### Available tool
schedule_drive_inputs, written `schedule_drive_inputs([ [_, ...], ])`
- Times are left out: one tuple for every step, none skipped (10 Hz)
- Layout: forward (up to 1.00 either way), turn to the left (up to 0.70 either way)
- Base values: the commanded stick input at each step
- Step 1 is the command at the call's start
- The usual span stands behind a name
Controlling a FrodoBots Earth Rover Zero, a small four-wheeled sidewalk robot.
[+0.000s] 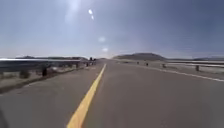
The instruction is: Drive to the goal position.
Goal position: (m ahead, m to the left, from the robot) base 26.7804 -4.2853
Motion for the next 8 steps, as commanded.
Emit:
schedule_drive_inputs([
  [0.85, 0.00],
  [0.85, 0.00],
  [0.85, 0.00],
  [0.85, 0.00],
  [0.85, 0.00],
  [0.85, 0.00],
  [0.85, 0.00],
  [0.85, 0.00],
])
